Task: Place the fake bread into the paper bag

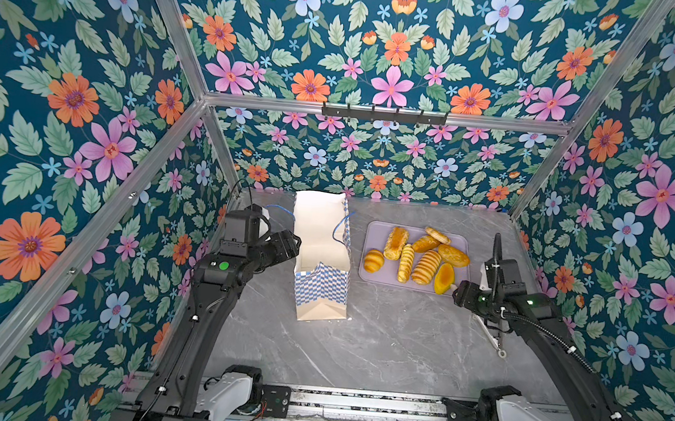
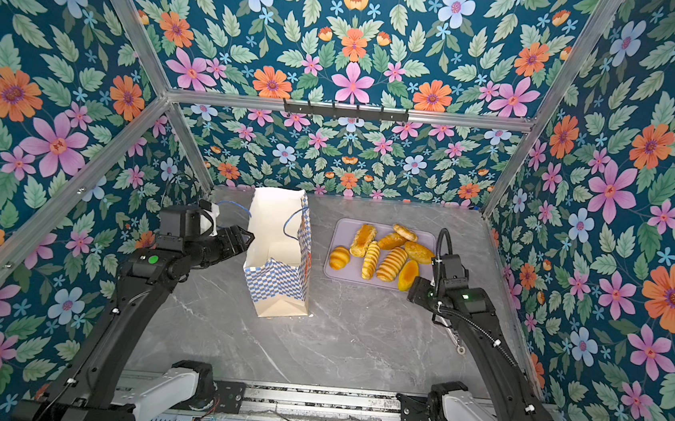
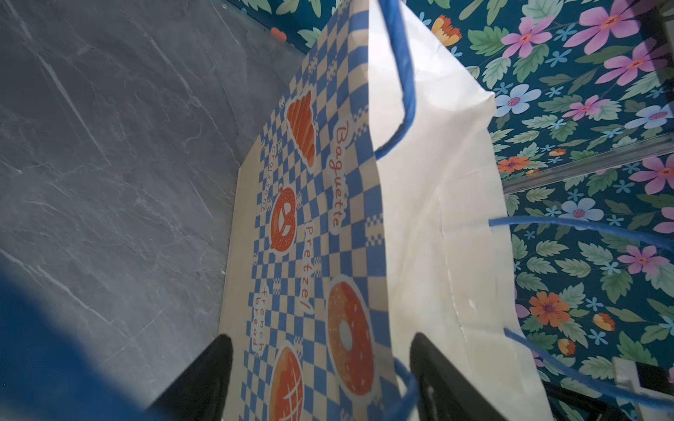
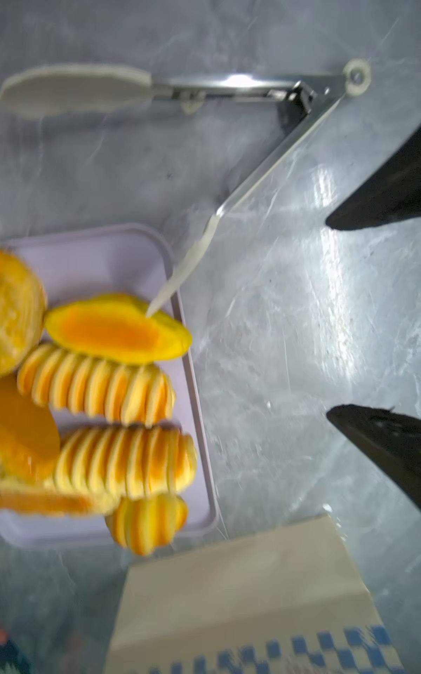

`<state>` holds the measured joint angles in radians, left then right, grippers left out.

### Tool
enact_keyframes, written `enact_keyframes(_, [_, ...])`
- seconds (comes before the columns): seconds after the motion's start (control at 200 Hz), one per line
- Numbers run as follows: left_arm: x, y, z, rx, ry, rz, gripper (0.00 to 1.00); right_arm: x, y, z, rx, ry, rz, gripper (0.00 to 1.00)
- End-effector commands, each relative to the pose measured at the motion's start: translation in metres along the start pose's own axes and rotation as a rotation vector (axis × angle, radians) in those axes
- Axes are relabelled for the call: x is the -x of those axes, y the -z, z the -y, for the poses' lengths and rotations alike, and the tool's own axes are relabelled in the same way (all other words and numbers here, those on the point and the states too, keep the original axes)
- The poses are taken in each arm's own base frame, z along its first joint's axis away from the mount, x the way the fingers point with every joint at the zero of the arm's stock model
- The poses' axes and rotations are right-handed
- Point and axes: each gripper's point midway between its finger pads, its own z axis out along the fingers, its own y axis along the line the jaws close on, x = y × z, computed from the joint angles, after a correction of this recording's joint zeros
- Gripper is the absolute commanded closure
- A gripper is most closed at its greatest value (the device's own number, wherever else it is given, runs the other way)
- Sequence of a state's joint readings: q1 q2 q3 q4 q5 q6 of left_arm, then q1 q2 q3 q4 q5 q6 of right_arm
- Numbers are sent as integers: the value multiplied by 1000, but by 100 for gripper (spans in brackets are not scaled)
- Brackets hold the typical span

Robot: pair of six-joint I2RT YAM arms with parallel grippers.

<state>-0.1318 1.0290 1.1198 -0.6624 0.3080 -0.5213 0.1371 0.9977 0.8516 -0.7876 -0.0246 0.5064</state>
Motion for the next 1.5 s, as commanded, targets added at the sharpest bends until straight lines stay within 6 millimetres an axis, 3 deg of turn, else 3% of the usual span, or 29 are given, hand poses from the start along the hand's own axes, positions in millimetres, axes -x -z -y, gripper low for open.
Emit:
enact_keyframes(0.0, [14, 5, 2, -7, -68, 88, 14, -7, -10, 34, -37, -168, -3, 23])
enact_keyframes(0.095, [14, 5, 3, -21, -84, 109, 13, -14, -22, 58, -65, -274, -17, 24])
enact_keyframes(0.42, [12, 1, 24, -152, -97, 104, 13, -14, -40, 76, -176, -297, -72, 34])
enact_keyframes(0.535, [13, 0, 28, -168, -103, 97, 13, -5, -37, 79, -206, -288, -55, 33])
enact_keyframes(0.73, [13, -2, 33, -202, -108, 81, 13, 32, -22, 102, -268, -351, 50, 35])
enact_keyframes(0.89, [12, -4, 35, -214, -114, 78, 13, 42, -33, 121, -351, -343, 14, 37])
enact_keyframes(1.055, [8, -9, 33, -216, -111, 56, 13, 38, -59, 129, -378, -345, -48, 41])
enact_keyframes(1.235, [7, -9, 31, -222, -106, 51, 13, 27, -85, 136, -396, -360, -122, 53])
enact_keyframes(1.495, [7, -9, 26, -224, -94, 45, 13, 19, -90, 170, -412, -465, -132, 65])
